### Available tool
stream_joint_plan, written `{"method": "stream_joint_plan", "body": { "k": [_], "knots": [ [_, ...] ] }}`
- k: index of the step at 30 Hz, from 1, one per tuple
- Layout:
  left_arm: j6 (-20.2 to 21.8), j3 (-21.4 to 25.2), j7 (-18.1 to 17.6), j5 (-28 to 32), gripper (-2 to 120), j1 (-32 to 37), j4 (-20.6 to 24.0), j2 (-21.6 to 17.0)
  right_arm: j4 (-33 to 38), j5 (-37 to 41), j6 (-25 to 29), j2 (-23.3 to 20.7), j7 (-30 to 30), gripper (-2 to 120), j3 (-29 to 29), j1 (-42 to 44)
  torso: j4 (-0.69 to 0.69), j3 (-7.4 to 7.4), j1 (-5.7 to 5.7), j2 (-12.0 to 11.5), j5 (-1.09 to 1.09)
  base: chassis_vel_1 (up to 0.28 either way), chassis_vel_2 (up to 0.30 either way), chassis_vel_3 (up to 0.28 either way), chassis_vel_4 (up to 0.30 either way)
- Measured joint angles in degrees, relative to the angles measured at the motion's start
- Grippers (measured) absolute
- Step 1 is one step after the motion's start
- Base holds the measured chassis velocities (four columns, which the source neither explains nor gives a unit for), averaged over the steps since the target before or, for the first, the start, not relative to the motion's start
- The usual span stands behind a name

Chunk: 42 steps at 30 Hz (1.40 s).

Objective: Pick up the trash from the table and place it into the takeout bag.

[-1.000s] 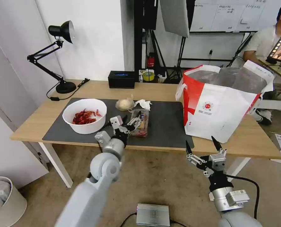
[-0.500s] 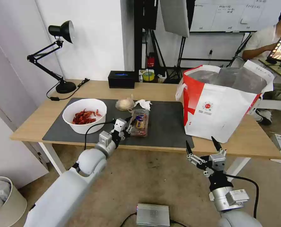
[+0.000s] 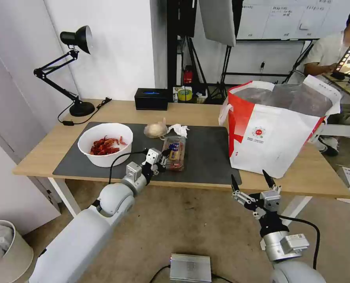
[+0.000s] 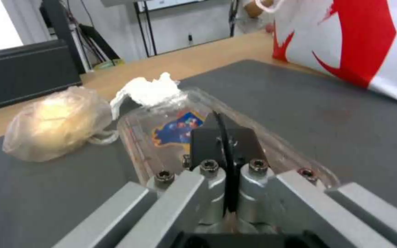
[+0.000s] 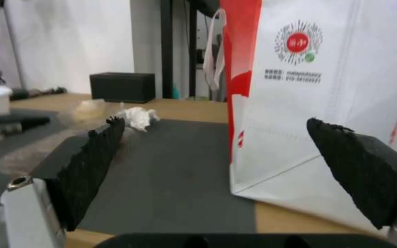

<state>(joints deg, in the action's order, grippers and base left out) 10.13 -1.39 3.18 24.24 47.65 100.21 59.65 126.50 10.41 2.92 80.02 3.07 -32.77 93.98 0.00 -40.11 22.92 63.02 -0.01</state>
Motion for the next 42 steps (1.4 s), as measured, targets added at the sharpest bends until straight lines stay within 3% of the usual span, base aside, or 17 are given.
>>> {"method": "stream_joint_plan", "body": {
  "k": [7,22,24,29,37,42],
  "knots": [
    [-0.03,-0.95,0.59,0.07,0,-0.21,-0.25,-1.49,0.45,14.68,-6.50,-2.97,-2.33,100,1.14,-2.76,0.00,0.00,0.00,0.00,0.01,0.000,0.000,0.000,0.000],
    [-0.03,-1.72,0.93,-0.44,0,0.31,-0.66,-2.12,1.83,36.15,-14.79,-10.04,-8.42,100,1.24,-7.77,0.00,0.01,-0.01,0.01,0.01,0.000,0.000,0.000,0.000],
    [-0.02,-1.72,0.93,-0.90,0,0.73,-0.60,-2.12,2.42,42.98,-16.61,-11.94,-10.08,100,1.32,-9.35,0.00,0.01,0.00,0.01,0.01,0.000,0.000,0.000,0.000],
    [-0.03,-1.68,0.79,-1.00,0,1.05,-0.36,-2.35,2.97,51.66,-18.89,-14.25,-12.48,100,1.65,-11.34,0.00,0.01,-0.01,0.01,0.01,0.000,0.000,0.000,0.000],
    [-0.02,-1.47,0.64,-0.89,0,1.58,-0.13,-2.23,2.23,60.84,-23.46,-16.08,-15.48,100,2.25,-15.60,0.00,0.01,-0.01,0.01,0.00,0.000,0.000,0.000,0.000],
    [-0.01,-1.21,0.61,-0.88,0,1.79,-0.11,-1.73,0.38,62.22,-26.14,-16.29,-15.68,100,3.40,-18.40,0.00,0.00,0.00,0.01,0.01,0.000,0.000,0.000,0.000]
  ]
}}
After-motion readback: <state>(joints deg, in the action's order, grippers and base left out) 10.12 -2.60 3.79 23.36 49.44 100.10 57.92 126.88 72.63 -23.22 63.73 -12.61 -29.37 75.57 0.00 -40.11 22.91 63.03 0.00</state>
